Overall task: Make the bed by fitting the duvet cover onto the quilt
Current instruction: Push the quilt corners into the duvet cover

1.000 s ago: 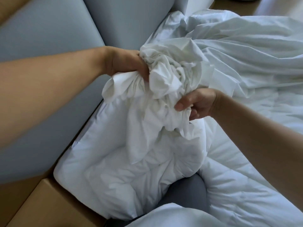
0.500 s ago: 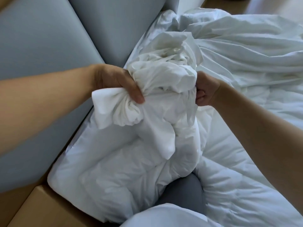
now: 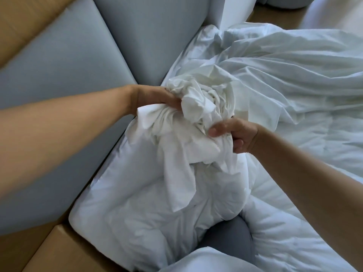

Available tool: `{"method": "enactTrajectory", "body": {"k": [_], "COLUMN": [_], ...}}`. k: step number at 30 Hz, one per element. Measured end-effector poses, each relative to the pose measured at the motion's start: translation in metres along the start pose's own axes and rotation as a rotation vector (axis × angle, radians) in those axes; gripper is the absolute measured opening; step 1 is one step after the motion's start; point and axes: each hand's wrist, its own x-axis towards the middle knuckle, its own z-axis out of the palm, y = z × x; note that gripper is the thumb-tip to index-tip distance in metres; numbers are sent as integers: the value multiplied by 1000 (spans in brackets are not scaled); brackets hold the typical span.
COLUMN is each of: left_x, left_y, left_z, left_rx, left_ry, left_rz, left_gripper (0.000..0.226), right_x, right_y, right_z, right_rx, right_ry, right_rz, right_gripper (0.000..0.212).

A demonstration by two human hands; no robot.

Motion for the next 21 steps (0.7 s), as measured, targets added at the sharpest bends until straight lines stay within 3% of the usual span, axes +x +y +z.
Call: {"method": "enactTrajectory", "body": {"k": [2,4,5,12,16,21], "left_x": [-1,-3,-4,-4,10,16], "left_y": [-6,-15,-18,-20,-8,11], "left_z": [1,4,7,9,6,-2], "left_rx": [-55,-30,-8,109,-31,-140], "left_ry": [-117,-201,-222,-275,-8,32], "left_rz": [-12,-70,-86,-229,24,168], "left_gripper": [21,26,27,35,41,31], "right_x": [-1,-4,-5,0,3,9], "right_y": [-2,-4,-8,-13,-14,-20], "right_z": [-4,-13,-13,-8,-7,-3], "right_rx": [57,78,72,11,32,36], "right_ry": [236,442,461,402,325,115], "right_rz": [-48,-61,-76,-102,-123,-105], "right_gripper": [13,26,31,33,14,16]}}
